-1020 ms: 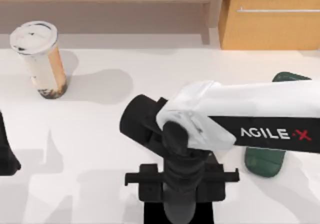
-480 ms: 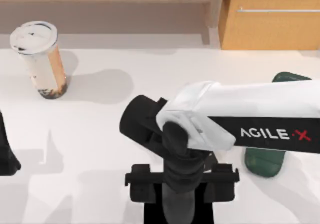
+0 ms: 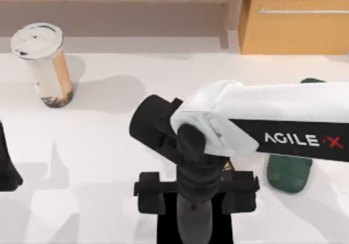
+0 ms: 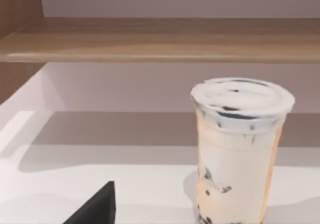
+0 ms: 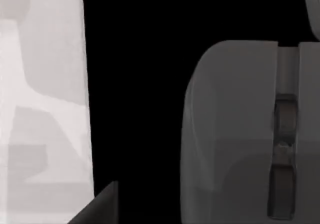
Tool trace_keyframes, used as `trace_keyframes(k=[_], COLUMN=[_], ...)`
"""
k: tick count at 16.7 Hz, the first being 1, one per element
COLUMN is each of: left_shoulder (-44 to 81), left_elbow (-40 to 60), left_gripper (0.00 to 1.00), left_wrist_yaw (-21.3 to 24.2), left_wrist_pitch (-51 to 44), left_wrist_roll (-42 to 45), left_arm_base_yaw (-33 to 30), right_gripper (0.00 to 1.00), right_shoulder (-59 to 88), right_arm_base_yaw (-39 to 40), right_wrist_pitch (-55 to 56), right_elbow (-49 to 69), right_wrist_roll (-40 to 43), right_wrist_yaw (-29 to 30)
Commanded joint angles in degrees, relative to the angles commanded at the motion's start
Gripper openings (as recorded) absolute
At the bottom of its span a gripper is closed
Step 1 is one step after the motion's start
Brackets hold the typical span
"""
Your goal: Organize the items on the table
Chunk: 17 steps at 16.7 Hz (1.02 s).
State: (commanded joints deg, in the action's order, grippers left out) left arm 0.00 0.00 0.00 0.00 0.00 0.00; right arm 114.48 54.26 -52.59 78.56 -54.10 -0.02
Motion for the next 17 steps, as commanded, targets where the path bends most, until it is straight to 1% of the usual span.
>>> trace_keyframes(k=[4, 13, 17], left_shoulder=[0.0, 0.0, 0.0], left_elbow=[0.0, 0.0, 0.0], left_gripper=[1.0, 1.0, 1.0], left_wrist_yaw=[0.0, 0.0, 0.0], left_wrist_pitch=[0.0, 0.0, 0.0], left_wrist_roll=[0.0, 0.0, 0.0], left_arm_base_yaw=[0.0, 0.0, 0.0], right_gripper=[1.0, 1.0, 1.0], right_shoulder=[2.09, 10.3, 11.4], right_arm_base_yaw=[-3.14, -12.93, -15.12], right_wrist_pitch=[-3.01, -12.01, -13.93], right_elbow=[5.59, 21.06, 24.56], right_wrist_roll=[6.33, 27.58, 31.89], right_wrist_yaw=[-0.05, -0.36, -0.39])
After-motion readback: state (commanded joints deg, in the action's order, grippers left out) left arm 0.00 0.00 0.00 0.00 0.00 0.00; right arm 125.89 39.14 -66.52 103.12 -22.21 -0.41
